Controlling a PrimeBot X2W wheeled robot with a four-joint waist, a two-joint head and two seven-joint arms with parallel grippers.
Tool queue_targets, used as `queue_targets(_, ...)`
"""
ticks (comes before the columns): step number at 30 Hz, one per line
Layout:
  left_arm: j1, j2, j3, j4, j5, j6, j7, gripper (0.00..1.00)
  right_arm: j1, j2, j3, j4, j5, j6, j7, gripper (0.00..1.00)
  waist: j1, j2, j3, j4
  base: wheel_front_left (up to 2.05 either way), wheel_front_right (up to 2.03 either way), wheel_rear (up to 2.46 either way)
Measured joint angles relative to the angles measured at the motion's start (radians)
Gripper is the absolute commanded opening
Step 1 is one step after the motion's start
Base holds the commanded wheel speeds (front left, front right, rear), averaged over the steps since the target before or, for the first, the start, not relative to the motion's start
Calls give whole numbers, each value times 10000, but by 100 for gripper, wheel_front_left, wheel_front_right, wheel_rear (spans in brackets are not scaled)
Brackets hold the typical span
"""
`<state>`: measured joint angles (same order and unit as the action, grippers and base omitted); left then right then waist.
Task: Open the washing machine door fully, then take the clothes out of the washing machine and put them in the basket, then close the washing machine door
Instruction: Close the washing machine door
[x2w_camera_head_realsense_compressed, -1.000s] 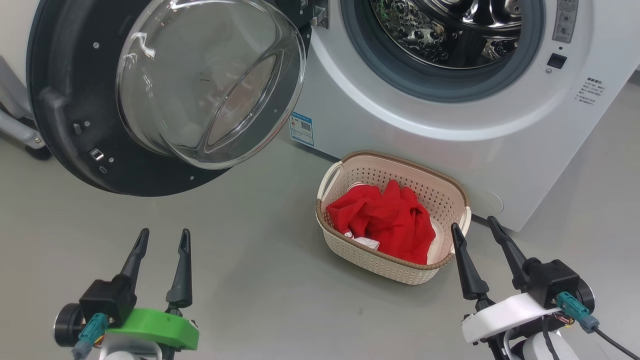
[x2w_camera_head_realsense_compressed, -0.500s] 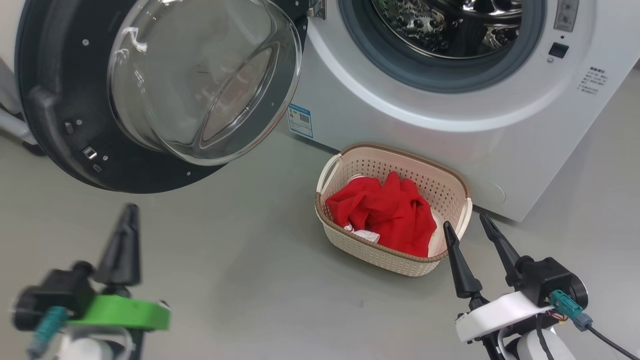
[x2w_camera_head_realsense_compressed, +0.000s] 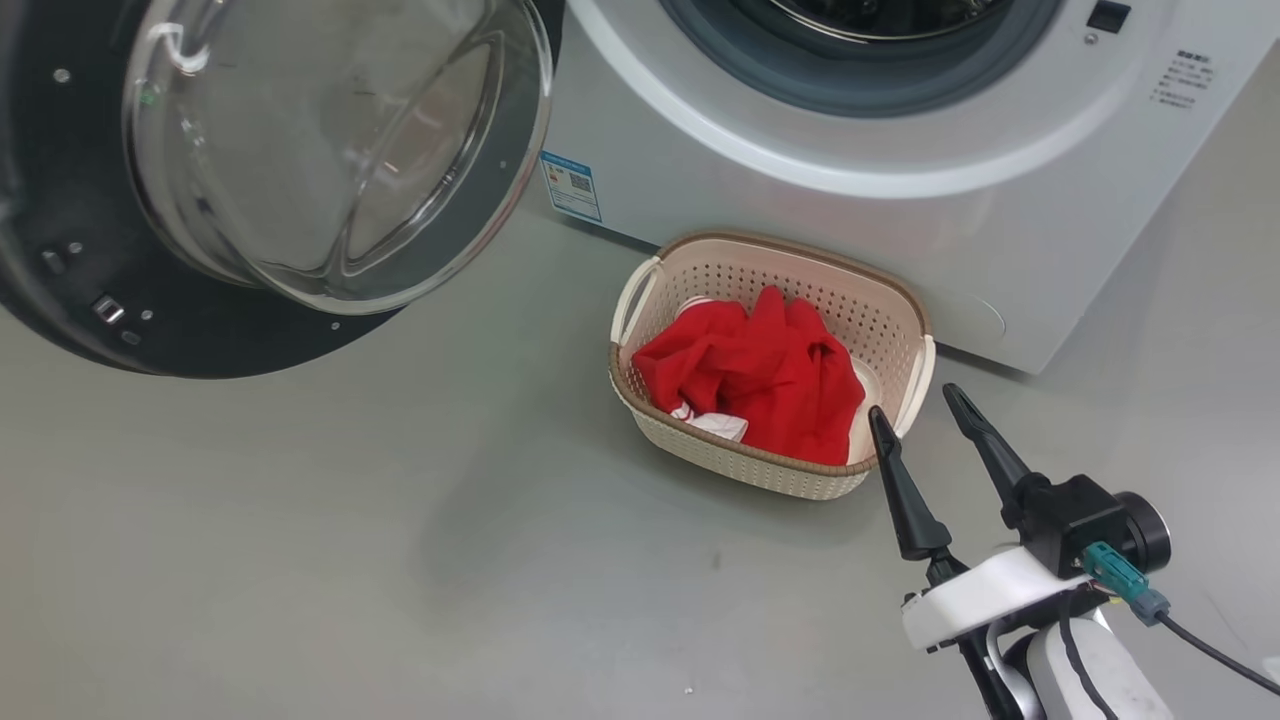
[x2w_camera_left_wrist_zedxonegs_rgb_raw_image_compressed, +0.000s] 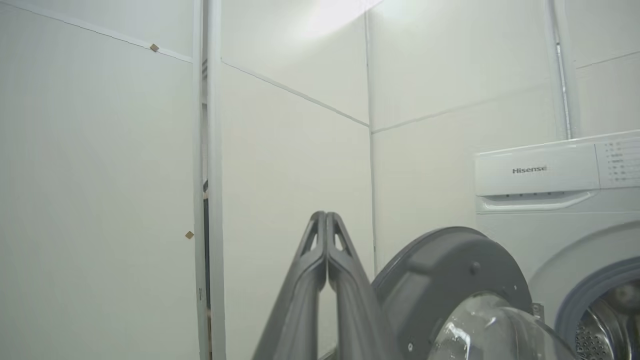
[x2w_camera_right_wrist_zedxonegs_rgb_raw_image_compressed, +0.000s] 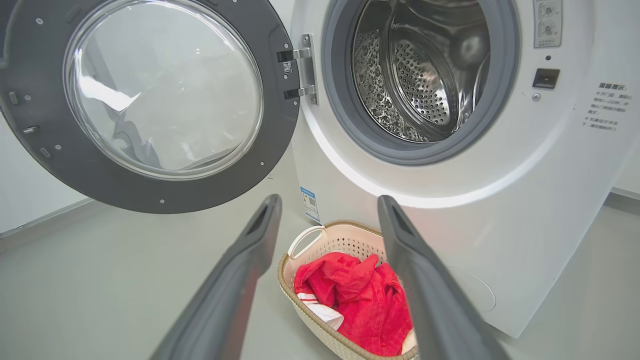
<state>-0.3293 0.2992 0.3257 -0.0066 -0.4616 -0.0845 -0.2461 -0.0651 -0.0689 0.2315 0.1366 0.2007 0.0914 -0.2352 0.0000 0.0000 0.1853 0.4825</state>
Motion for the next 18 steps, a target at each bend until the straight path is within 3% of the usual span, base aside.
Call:
queue_targets(9,-1758,802,2080,1290,-2713,134,1402,0,-347,-182,151,-171,-130,42,130,100,0,0,481,-543,0,0,0)
queue_targets(18,-2993,1266,3442,3998,-4383,1425,3250,0,-605,-238,343,-171,-174,119,186,100,0,0,877,-1099,0,0,0)
